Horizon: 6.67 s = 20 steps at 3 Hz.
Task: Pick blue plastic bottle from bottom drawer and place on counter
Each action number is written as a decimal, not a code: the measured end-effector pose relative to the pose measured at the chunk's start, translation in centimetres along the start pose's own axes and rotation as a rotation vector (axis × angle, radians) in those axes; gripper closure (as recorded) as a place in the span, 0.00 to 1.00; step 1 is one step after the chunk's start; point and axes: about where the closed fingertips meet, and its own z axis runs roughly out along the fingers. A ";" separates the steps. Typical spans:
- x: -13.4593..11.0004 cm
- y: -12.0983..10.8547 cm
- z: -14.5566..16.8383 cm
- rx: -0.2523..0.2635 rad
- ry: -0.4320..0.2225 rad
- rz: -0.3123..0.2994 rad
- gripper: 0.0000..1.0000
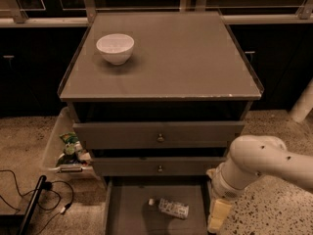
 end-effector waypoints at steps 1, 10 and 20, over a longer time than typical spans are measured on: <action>0.8 -1.5 5.9 -0.005 -0.042 0.010 0.00; 1.4 -9.6 33.0 0.159 -0.503 0.157 0.00; 3.4 -13.2 42.4 0.211 -0.525 0.018 0.88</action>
Offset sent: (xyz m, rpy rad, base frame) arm 0.0111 0.0026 -0.0462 0.0283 -0.0084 -0.0077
